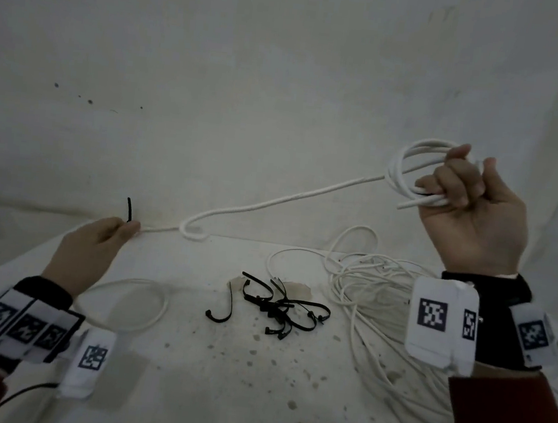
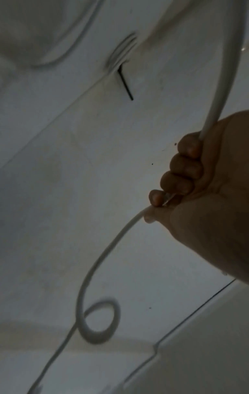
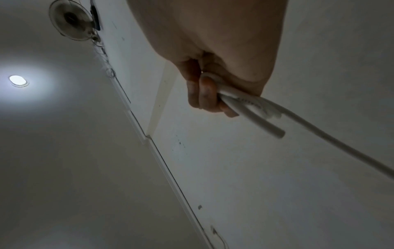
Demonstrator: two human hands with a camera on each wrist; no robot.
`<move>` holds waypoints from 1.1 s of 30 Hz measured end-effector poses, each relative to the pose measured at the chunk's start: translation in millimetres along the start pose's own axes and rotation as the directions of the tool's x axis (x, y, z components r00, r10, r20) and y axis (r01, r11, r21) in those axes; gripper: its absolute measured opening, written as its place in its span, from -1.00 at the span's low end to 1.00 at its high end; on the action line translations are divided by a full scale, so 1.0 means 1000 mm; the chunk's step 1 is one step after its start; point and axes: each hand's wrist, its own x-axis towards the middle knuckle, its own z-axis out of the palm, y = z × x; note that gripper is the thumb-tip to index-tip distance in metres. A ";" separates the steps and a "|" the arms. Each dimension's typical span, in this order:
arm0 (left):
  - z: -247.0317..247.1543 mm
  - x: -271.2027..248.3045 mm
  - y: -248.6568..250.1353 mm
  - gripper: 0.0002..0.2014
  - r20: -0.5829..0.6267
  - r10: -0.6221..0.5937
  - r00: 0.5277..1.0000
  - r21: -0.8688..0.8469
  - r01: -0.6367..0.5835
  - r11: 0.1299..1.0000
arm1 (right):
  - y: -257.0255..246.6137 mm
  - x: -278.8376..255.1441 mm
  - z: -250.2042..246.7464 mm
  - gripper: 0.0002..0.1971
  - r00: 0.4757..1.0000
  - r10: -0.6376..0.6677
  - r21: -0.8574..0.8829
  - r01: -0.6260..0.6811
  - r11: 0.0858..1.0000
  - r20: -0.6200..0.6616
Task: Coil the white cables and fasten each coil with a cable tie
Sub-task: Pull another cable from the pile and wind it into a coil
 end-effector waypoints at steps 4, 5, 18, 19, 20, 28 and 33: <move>-0.001 -0.002 -0.049 -0.48 0.041 -0.125 0.991 0.096 0.121 0.988 | -0.023 0.000 -0.010 -0.72 0.999 -0.029 -0.011 0.029 1.000 -0.039; 0.003 -0.003 -0.057 -0.45 0.062 -0.137 0.989 0.120 0.129 0.984 | -0.024 -0.001 -0.012 -0.74 0.998 -0.016 -0.016 0.015 1.000 -0.055; 0.004 -0.021 -0.035 -0.75 0.277 -0.112 0.954 0.322 0.017 0.947 | 0.065 0.005 0.018 -0.60 0.871 0.485 -0.168 -0.469 0.867 0.073; 0.001 -0.022 -0.012 -0.78 0.229 -0.030 0.973 0.178 -0.012 0.984 | 0.071 0.006 0.022 -0.59 0.849 0.519 -0.166 -0.499 0.850 0.104; -0.004 -0.023 0.013 -0.78 0.212 0.038 0.977 0.043 -0.048 0.998 | 0.077 0.007 0.027 -0.59 0.827 0.547 -0.166 -0.526 0.834 0.131; 0.003 -0.045 0.128 -0.57 0.539 0.464 0.703 -0.792 0.235 0.564 | 0.096 0.011 0.051 -0.62 0.741 0.640 -0.210 -0.605 0.768 0.205; -0.010 -0.020 0.140 -0.66 0.192 0.236 0.953 -0.832 0.030 0.553 | 0.081 0.002 0.044 -0.63 0.739 0.670 -0.353 -0.611 0.709 0.067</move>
